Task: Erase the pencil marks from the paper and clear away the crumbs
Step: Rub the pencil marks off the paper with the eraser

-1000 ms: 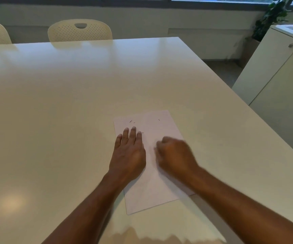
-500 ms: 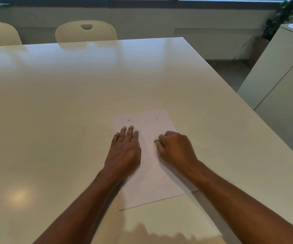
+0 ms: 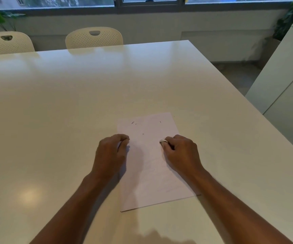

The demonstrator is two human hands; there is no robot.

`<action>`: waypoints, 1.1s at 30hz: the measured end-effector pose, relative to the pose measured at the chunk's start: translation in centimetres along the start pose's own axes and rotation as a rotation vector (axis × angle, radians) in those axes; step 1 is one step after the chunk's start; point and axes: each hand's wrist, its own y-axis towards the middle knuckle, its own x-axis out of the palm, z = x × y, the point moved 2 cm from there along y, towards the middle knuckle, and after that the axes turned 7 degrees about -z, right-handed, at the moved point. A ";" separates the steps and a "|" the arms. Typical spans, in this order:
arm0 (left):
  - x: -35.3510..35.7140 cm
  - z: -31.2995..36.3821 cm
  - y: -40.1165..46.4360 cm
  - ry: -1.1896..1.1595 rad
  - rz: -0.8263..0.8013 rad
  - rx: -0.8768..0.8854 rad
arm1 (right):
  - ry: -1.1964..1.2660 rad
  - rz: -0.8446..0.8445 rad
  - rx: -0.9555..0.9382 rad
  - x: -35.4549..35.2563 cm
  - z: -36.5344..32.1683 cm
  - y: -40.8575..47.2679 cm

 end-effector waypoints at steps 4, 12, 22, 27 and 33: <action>-1.9 -2.3 -1.0 0.112 -0.217 0.090 | -0.012 -0.001 0.000 0.1 0.0 0.0; -3.0 -3.5 -1.3 0.419 -0.769 0.056 | 0.044 -0.017 0.064 -0.3 -0.2 0.1; -3.0 -3.4 -0.8 0.486 -0.903 0.051 | -0.092 -0.139 -0.145 1.3 -8.0 -2.9; -3.1 -3.5 -0.8 0.481 -0.910 0.058 | -0.218 -0.153 -0.155 1.0 -7.1 -1.0; -3.1 -3.2 -0.9 0.460 -0.908 0.049 | -0.194 -0.179 -0.190 1.6 -9.7 -2.6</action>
